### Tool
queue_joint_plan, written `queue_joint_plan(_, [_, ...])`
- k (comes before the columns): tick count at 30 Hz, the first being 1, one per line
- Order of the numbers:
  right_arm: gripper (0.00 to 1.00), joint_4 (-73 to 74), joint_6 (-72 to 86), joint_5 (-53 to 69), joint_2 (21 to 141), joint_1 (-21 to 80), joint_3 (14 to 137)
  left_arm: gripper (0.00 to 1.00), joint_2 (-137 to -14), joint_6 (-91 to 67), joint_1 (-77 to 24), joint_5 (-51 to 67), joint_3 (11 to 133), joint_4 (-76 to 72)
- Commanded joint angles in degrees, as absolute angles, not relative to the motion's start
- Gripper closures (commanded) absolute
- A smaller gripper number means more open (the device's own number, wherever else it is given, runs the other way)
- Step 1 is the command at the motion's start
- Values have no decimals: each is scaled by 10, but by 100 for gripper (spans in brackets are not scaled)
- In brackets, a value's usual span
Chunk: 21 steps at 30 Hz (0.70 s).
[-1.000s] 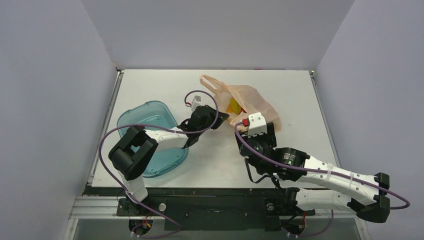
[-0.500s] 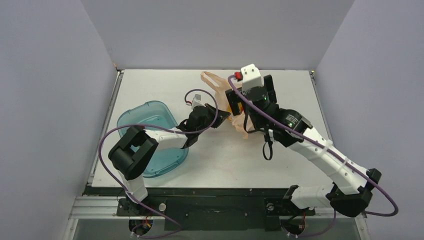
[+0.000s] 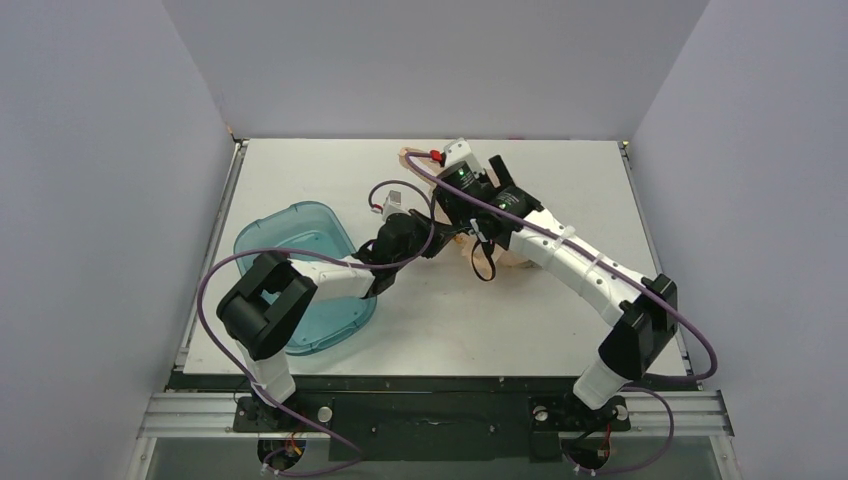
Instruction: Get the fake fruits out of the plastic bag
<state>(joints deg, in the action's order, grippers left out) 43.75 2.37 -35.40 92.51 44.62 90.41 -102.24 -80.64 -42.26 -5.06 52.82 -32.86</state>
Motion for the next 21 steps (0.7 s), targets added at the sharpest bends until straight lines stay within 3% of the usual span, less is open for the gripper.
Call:
queue_joint_plan(1, [14,492,23,-370,942,423,893,100,-1004,-809,-417,-45,524,-353])
queue_joint_plan(9, [43,506,24,-287,970,390,884,100,-1003,-809,-406,-34,522,-355])
queue_joint_plan(11, [54,510,29,-281,982,384,888,100,-1001,-809,-401,-31,520,-356])
queue_joint_plan(15, [87,494,51,-257,975,359,883,100,-995,-810,-386,-10,500,-388])
queue_joint_plan(18, [99,418,66,-170,913,316,835,100,-997,-809,-360,35,480,-436])
queue_joint_plan(21, [100,344,112,-19,858,262,776,100,-1013,-822,-340,70,439,-569])
